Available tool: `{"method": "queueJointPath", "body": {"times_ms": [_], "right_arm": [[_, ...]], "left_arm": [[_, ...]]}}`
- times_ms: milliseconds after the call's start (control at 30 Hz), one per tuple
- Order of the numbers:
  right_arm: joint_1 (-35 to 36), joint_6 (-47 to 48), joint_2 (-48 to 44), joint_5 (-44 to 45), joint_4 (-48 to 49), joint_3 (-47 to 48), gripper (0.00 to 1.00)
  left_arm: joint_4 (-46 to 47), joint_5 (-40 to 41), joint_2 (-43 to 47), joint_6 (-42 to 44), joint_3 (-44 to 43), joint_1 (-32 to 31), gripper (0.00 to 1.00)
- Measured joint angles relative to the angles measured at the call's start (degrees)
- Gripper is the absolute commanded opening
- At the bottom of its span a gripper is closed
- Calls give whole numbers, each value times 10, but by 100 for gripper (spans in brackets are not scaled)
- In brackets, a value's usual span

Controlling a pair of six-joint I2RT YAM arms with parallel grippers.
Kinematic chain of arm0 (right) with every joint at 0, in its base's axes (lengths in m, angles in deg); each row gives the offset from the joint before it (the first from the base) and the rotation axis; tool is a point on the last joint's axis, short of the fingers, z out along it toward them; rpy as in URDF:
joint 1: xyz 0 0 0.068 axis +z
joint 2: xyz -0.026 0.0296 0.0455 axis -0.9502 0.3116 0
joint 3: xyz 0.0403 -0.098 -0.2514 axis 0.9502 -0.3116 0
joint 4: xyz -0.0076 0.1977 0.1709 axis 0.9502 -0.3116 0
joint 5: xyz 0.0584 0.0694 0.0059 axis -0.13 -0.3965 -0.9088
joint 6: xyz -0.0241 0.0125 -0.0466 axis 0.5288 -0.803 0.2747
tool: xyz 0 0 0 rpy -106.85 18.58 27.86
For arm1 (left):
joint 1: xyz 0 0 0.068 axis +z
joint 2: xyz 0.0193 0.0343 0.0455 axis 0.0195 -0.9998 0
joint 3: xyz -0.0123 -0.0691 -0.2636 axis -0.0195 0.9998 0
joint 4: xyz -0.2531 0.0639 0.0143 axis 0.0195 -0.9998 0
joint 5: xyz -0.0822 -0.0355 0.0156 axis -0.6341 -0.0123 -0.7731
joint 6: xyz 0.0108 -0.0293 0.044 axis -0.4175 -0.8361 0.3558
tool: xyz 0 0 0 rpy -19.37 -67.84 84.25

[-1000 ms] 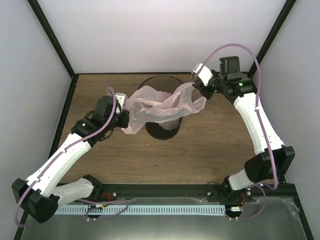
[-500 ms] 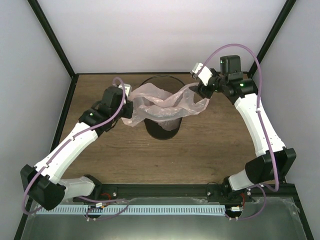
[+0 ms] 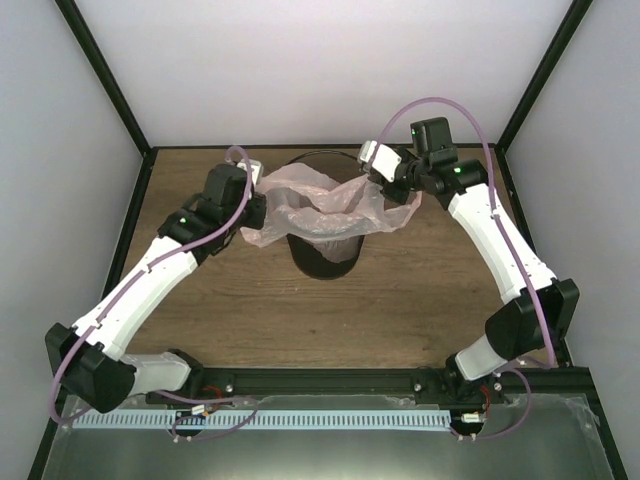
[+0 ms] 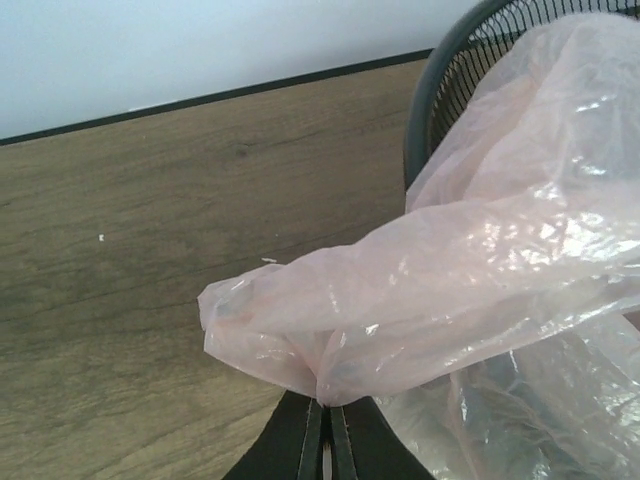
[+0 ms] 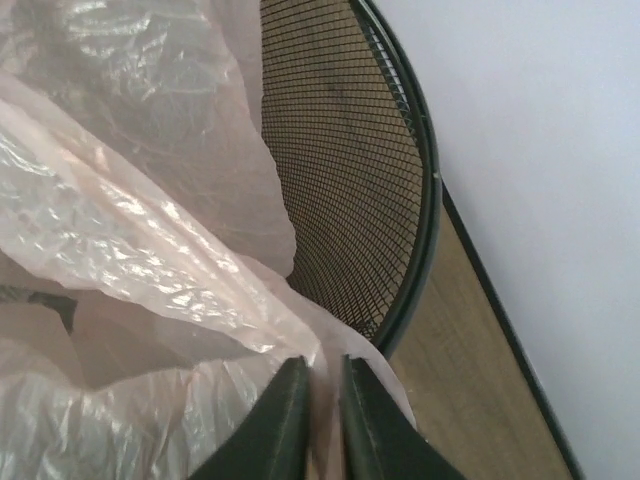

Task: Put the trash bags into the trash bin

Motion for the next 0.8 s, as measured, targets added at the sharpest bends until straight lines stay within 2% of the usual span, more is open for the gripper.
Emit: {"method": "queueJointPath", "body": {"times_ms": [267, 567, 800], "right_arm": [[-12, -30, 7, -7, -1, 14, 1], [-52, -113, 114, -30, 17, 125, 1], [-56, -161, 180, -48, 24, 157, 1]], "left_arm": [[-4, 1, -39, -2, -40, 33, 4], [-14, -20, -149, 6, -123, 57, 4], [-7, -58, -178, 6, -130, 69, 4]]}}
